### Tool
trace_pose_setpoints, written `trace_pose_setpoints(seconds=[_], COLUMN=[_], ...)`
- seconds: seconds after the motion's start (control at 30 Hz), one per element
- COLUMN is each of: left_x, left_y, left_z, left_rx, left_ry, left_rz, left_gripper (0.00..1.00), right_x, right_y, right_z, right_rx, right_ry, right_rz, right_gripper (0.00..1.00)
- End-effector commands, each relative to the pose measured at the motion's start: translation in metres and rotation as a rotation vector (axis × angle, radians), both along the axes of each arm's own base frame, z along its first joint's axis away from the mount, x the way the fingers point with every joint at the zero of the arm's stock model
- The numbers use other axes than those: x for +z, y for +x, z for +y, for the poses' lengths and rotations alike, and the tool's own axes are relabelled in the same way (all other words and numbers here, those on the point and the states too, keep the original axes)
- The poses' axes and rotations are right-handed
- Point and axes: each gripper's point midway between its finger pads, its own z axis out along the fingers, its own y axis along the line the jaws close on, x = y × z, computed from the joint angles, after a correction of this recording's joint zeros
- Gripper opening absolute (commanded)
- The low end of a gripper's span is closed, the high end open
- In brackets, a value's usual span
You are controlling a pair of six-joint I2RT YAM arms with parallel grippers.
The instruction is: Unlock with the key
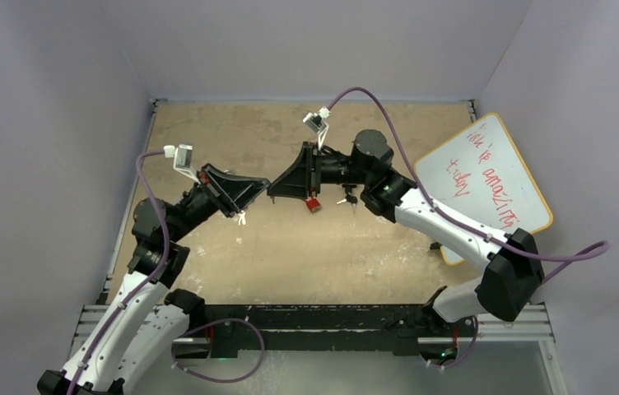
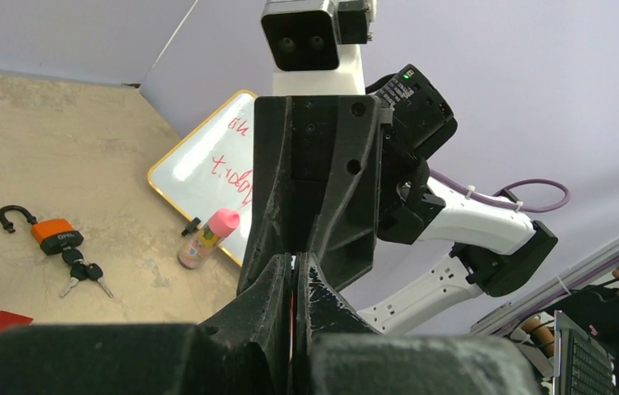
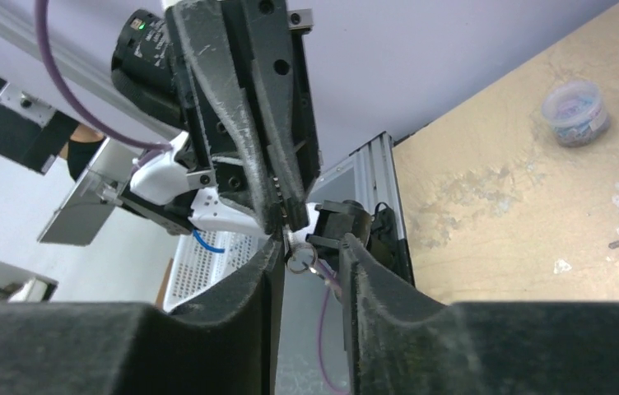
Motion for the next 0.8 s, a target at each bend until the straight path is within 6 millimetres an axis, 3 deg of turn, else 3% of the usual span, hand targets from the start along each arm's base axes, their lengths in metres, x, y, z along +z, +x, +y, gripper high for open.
trace_pose_setpoints(seconds=[0.0, 0.1, 0.23, 0.43, 0.63, 0.7, 0.77], left_x=[0.003, 0.003, 0.002, 0.0, 0.0, 0.007, 0.013], left_y=[-0.002, -0.001, -0.002, -0.003, 0.0, 0.0, 0.001], left_z=[0.001, 0.001, 0.001, 0.003, 0.007, 0.01, 0.015], left_rx=[0.003, 0.005, 0.005, 0.014, 0.046, 0.067, 0.099], left_ry=[-0.009, -0.007, -0.008, -0.001, -0.01, -0.023, -0.023], left_rz=[-0.023, -0.024, -0.023, -0.016, 0.018, 0.014, 0.013], left_gripper=[0.0, 0.0, 0.0, 0.0, 0.55, 0.65, 0.69], right_x=[0.019, 0.018, 0.018, 0.023, 0.021, 0.012, 0.004], right_y=[0.001, 0.004, 0.006, 0.01, 0.005, 0.004, 0.001], right_z=[-0.005, -0.005, -0.006, -0.011, -0.017, -0.022, -0.027], right_rx=[-0.039, -0.051, -0.066, -0.103, -0.112, -0.127, -0.138], right_ry=[0.024, 0.019, 0.018, 0.05, 0.064, 0.043, 0.026], right_rz=[-0.042, -0.038, -0.035, -0.028, -0.017, -0.008, -0.006], right_gripper=[0.22, 0.08, 0.0, 0.0, 0.0, 0.0, 0.0])
